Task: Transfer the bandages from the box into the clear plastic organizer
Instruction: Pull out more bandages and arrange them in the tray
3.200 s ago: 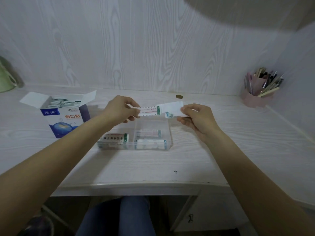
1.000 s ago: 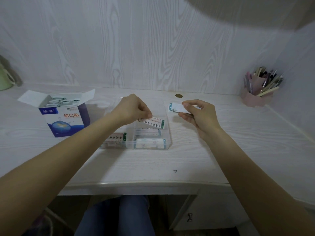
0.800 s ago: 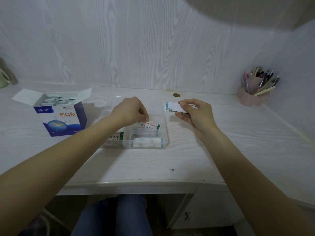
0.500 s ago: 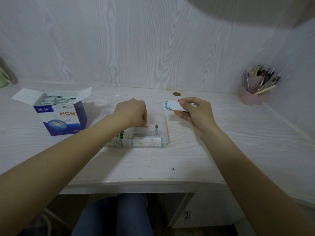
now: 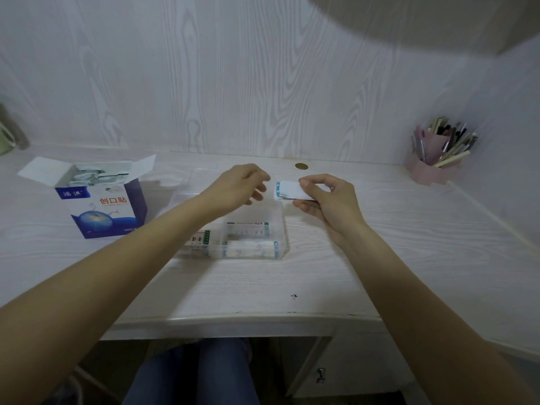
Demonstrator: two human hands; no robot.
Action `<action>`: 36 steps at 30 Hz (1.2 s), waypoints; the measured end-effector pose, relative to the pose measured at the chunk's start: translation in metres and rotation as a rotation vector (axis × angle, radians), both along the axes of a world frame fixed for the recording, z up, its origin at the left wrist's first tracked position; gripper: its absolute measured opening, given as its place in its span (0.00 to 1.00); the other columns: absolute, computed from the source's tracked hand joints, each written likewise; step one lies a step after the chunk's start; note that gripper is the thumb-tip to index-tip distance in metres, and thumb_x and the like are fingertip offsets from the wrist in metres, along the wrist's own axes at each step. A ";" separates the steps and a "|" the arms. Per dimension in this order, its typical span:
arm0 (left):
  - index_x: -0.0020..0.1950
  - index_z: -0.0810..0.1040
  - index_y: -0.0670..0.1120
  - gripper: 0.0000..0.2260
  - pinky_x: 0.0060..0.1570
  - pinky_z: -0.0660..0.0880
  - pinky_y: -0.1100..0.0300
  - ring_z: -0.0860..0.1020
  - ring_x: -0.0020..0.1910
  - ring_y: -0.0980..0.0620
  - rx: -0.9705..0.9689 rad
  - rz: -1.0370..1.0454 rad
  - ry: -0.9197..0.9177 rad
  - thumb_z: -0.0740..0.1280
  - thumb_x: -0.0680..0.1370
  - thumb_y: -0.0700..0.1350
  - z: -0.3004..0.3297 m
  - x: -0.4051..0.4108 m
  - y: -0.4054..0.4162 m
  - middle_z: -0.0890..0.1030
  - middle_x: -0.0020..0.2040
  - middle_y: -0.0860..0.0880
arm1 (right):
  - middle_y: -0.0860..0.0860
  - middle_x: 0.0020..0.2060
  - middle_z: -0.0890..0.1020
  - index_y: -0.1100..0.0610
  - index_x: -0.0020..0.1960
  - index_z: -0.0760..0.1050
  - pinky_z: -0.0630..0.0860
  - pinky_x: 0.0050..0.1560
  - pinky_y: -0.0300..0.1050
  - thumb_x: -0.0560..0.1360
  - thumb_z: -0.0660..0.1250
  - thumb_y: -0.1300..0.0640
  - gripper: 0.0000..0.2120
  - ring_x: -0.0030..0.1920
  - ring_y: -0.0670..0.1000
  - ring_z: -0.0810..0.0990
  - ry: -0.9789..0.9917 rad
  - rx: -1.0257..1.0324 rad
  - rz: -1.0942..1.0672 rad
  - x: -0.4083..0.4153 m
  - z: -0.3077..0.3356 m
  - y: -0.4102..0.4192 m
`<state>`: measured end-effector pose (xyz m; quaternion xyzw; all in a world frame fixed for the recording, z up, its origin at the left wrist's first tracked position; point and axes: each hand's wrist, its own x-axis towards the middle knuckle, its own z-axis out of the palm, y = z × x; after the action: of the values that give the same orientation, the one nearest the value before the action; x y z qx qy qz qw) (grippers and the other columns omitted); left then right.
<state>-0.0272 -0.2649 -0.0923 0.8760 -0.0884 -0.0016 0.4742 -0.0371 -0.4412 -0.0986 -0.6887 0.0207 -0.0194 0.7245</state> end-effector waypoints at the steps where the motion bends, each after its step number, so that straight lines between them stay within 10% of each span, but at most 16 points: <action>1: 0.60 0.74 0.46 0.11 0.47 0.76 0.61 0.80 0.46 0.53 -0.055 -0.025 -0.007 0.60 0.81 0.48 0.002 -0.002 0.000 0.79 0.52 0.48 | 0.59 0.54 0.79 0.60 0.46 0.79 0.78 0.33 0.35 0.75 0.69 0.64 0.00 0.30 0.50 0.83 -0.007 -0.025 0.018 -0.001 0.000 0.002; 12: 0.42 0.80 0.44 0.02 0.43 0.80 0.62 0.82 0.38 0.52 -0.079 0.057 -0.057 0.72 0.73 0.40 0.002 -0.001 0.012 0.83 0.40 0.45 | 0.62 0.51 0.82 0.65 0.58 0.74 0.81 0.45 0.41 0.77 0.63 0.69 0.11 0.46 0.58 0.85 0.044 0.084 0.368 -0.006 0.003 0.005; 36: 0.43 0.80 0.39 0.03 0.34 0.78 0.68 0.82 0.32 0.54 -0.250 0.048 0.171 0.71 0.72 0.32 0.016 -0.015 0.018 0.83 0.35 0.43 | 0.63 0.46 0.82 0.68 0.50 0.77 0.81 0.33 0.40 0.73 0.70 0.67 0.08 0.37 0.57 0.85 0.005 -0.072 0.165 -0.009 0.004 0.012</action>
<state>-0.0422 -0.2467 -0.0765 0.8085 -0.0260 -0.0539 0.5855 -0.0463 -0.4288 -0.0944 -0.7136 -0.0351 0.0414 0.6985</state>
